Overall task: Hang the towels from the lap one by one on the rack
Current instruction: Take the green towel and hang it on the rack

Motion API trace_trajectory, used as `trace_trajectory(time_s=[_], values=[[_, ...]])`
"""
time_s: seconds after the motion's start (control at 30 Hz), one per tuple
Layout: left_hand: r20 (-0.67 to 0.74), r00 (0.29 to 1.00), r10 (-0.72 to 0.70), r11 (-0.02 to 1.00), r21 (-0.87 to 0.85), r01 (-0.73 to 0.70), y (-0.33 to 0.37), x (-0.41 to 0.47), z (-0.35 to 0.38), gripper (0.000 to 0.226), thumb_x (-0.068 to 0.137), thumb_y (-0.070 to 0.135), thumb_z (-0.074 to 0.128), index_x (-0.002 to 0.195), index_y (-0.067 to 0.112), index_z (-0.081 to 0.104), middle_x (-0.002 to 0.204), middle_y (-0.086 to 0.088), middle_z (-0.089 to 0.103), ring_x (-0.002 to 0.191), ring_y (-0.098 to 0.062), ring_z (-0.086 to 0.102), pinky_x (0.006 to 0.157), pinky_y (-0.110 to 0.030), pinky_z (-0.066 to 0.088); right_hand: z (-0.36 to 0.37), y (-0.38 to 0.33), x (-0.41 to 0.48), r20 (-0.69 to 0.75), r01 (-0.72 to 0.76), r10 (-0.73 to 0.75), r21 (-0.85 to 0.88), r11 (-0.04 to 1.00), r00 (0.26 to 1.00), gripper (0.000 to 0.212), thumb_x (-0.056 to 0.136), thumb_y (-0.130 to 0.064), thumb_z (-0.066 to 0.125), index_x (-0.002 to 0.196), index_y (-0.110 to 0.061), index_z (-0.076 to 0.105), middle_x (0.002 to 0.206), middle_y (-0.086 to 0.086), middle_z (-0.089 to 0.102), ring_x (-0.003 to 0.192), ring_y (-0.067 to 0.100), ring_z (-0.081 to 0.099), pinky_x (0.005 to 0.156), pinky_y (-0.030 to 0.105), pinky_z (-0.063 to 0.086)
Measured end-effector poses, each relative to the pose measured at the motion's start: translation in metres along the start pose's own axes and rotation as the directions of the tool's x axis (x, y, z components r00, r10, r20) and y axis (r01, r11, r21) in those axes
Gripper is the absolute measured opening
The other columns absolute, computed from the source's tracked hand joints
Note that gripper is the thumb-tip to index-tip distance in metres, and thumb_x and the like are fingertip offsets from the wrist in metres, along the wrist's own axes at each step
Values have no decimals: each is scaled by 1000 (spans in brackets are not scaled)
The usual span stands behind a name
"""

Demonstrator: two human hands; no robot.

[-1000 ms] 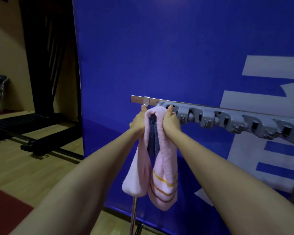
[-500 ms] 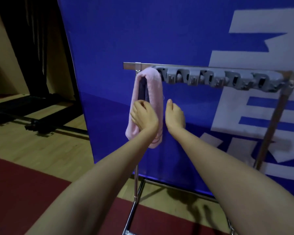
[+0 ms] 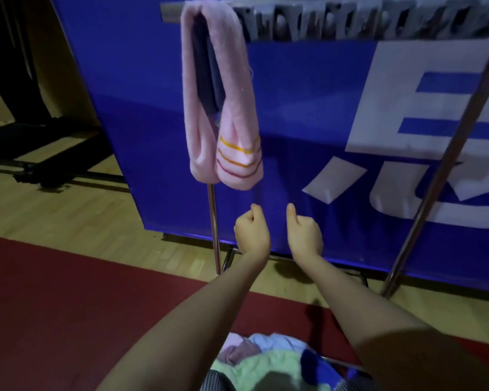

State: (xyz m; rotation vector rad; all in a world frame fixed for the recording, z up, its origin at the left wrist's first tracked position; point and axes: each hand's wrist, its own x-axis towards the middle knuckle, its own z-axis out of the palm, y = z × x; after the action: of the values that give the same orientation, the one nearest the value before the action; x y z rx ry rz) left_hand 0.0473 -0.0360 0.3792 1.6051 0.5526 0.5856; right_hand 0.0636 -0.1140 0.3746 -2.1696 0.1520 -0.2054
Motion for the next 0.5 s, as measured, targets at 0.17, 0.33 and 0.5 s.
trace_trajectory(time_s=[0.17, 0.33, 0.5], values=[[66, 996, -62, 990, 128, 53, -77, -11, 9, 52, 96, 22, 40, 46, 16, 25, 43, -1, 24, 44, -15, 24, 53, -33, 18, 34, 71, -8, 92, -66, 72, -71, 995, 993, 60, 97, -49, 31, 49, -14, 37, 71, 16, 57, 76, 32, 53, 64, 32, 33], [187, 962, -197, 925, 361, 119, -175, -18, 9, 47, 97, 26, 37, 51, 11, 38, 71, -28, 56, 62, -36, 46, 60, -32, 28, 74, 151, -19, 329, -127, 164, -131, 983, 930, 52, 97, -45, 33, 60, -13, 48, 77, 15, 59, 90, 36, 60, 69, 33, 37], [339, 810, -479, 759, 623, 189, -302, -31, 5, 24, 90, 16, 45, 83, 0, 61, 94, -27, 67, 94, -38, 62, 81, -41, 48, 115, 235, -36, 525, -278, 390, -281, 918, 756, 49, 101, -33, 30, 116, 6, 55, 126, 27, 55, 113, 37, 54, 95, 37, 38]])
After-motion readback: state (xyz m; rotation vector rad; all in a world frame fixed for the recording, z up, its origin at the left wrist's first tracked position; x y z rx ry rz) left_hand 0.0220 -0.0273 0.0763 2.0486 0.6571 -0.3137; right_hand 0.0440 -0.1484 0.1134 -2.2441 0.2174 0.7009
